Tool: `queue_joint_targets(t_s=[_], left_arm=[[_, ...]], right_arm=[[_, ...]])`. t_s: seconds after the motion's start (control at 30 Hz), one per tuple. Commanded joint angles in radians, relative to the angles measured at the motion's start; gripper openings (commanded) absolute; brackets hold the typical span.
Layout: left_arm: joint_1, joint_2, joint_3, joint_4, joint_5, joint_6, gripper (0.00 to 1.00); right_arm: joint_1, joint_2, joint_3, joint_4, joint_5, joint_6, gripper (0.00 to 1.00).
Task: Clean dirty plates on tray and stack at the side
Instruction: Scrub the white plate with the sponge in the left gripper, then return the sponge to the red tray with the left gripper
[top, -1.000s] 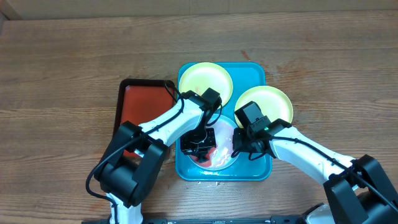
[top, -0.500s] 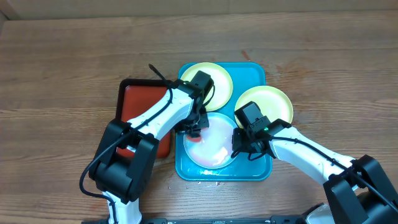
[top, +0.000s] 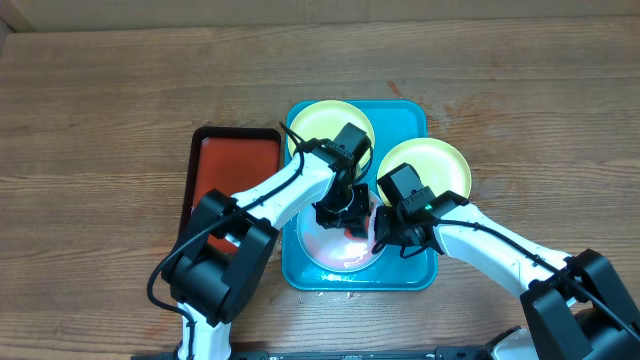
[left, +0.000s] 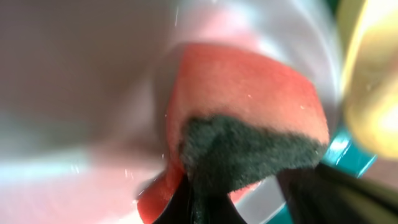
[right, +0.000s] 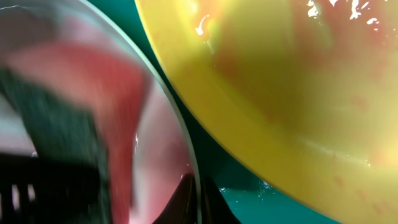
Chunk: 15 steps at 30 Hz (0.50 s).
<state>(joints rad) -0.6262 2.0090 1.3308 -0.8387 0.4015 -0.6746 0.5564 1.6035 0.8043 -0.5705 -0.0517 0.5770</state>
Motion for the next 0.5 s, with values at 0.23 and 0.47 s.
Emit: queue_joint_targets(t_s=[0.23,0.47], left_arm=[[0.043,0.022,0.001,-0.262,-0.337,-0.024,0.04],[0.125,-0.1,0.001,-0.269,-0.438,0.0,0.04]], right_arm=[[-0.008,0.011,-0.007,-0.011,0.062,-0.005,0.04],[-0.008,0.011,-0.007,-0.011,0.063,-0.005,0.04]])
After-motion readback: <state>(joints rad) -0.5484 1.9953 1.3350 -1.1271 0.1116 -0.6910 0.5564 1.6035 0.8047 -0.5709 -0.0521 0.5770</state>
